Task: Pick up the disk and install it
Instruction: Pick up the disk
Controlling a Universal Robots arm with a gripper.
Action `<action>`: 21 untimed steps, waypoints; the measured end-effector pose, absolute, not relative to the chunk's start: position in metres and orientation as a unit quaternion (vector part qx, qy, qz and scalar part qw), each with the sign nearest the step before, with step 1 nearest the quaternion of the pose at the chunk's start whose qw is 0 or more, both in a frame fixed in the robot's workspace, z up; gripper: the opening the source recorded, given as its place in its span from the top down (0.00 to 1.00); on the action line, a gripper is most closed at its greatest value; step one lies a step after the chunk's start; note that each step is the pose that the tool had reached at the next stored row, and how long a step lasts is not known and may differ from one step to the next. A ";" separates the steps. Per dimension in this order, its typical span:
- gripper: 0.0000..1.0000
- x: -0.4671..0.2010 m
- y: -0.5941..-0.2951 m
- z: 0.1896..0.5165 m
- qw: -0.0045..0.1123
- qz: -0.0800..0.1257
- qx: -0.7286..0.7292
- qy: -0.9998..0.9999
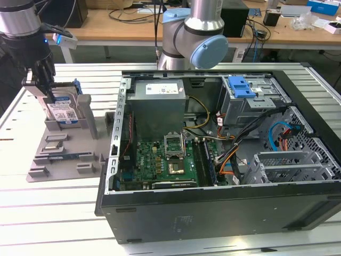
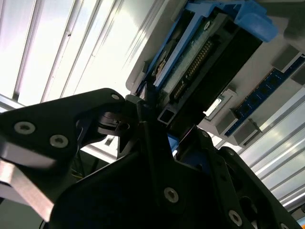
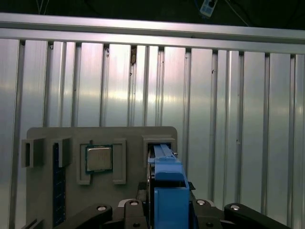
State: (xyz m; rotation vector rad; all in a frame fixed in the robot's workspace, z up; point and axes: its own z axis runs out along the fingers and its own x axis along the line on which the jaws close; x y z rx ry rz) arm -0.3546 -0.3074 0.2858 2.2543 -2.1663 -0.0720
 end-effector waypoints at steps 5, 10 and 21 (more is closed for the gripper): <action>0.63 -0.355 -0.307 0.289 0.007 -0.023 0.721 -0.693; 0.63 -0.355 -0.306 0.300 0.007 -0.023 0.721 -0.693; 0.63 -0.355 -0.305 0.319 0.007 -0.023 0.721 -0.693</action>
